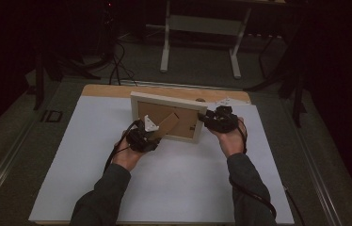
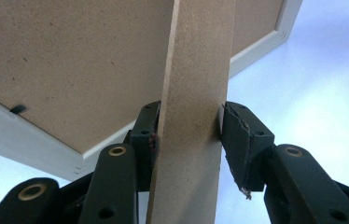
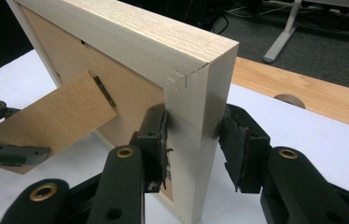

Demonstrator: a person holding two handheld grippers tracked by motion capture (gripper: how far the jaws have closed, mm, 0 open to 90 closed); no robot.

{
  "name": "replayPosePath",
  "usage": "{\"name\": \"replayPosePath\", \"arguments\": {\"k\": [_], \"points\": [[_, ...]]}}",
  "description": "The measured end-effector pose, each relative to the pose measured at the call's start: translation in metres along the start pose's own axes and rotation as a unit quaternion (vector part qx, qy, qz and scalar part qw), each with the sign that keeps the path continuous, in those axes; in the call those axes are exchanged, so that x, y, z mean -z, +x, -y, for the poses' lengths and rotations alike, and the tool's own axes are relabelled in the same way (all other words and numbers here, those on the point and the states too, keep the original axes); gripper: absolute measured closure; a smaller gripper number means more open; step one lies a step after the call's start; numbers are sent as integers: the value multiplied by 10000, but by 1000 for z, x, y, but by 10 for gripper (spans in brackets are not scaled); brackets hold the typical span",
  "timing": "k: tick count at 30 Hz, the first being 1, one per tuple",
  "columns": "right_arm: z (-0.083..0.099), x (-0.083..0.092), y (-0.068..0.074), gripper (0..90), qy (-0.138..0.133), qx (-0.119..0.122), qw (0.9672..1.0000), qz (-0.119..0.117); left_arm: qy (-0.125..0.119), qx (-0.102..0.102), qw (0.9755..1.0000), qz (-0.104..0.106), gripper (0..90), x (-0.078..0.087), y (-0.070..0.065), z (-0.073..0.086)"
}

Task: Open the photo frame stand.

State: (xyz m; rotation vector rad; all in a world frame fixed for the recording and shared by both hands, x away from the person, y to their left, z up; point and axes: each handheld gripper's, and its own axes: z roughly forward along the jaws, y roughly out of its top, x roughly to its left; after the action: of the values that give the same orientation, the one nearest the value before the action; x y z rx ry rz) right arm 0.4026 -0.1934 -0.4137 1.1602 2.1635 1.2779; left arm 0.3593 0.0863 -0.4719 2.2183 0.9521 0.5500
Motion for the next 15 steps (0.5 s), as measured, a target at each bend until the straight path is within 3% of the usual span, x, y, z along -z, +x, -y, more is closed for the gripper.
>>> {"name": "replayPosePath", "arguments": {"k": [8,15], "points": [[5,4,3,609,-85,23,9999,-109,12,65,10000,-52,606,-3,0,2],[6,7,11,607,-47,302,9995,-63,14,108,9999,-94,614,-4,-1,3]]}}
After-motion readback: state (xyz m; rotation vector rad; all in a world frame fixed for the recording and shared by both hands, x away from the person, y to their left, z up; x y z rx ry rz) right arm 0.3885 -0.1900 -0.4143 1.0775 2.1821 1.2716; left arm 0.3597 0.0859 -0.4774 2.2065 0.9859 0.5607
